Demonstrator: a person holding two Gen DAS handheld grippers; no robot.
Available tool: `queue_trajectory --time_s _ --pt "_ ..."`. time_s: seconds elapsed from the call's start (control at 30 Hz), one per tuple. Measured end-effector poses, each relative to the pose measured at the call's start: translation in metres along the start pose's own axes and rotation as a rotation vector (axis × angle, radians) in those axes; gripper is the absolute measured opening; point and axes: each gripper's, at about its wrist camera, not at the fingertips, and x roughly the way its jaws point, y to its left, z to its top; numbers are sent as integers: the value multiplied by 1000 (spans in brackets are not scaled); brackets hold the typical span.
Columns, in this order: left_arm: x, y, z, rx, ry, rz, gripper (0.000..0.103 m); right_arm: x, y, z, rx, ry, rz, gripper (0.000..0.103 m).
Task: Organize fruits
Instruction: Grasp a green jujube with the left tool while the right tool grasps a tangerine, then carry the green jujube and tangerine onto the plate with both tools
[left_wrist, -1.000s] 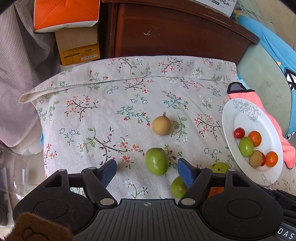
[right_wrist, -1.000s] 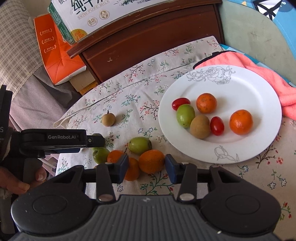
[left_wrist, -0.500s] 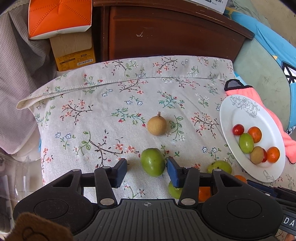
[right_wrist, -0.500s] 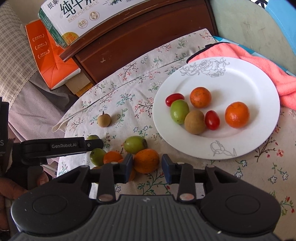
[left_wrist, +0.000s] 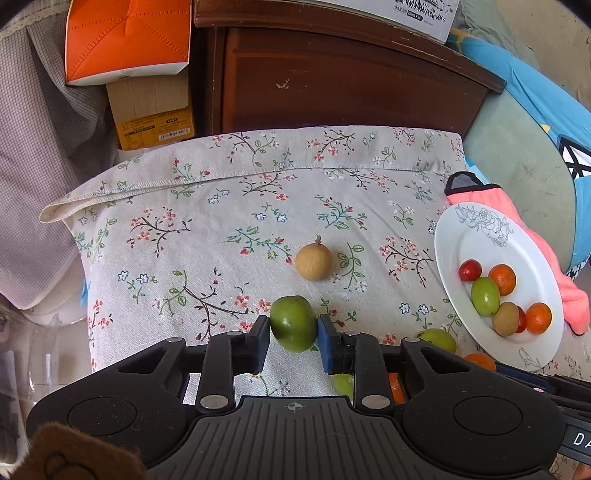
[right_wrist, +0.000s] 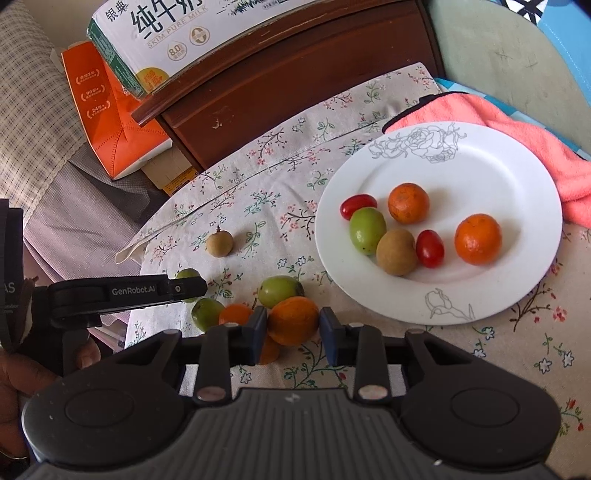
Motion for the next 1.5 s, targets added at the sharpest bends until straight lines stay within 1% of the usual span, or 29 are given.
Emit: queue_trajectory --time_s 0.2,0.33,0.53,0.7,0.9,1.07,1.23,1.37,1.5 --pt "-8 -7 2 36 -42 12 25 -6 1 3 -6 -13 17 31" --pt "-16 -16 4 78 -85 29 25 -12 -1 7 -4 -28 24 31" --pt "-22 -28 7 93 -114 10 25 -21 -6 15 17 -52 32 31" --pt "-26 -40 11 107 -142 -4 25 -34 -13 26 44 -95 45 31" --pt "-30 -58 20 109 -178 -55 25 -58 -28 50 71 -175 51 31" --pt "-28 -76 26 111 -198 -104 25 -74 -47 68 101 -227 31 31" --pt "-24 -91 34 105 -215 -159 25 -76 -68 77 151 -226 16 31" --pt "-17 -104 39 92 -216 -211 25 -72 -81 81 173 -202 -3 31" --pt "-9 -116 41 109 -210 -229 25 -63 -95 83 199 -171 -41 31"
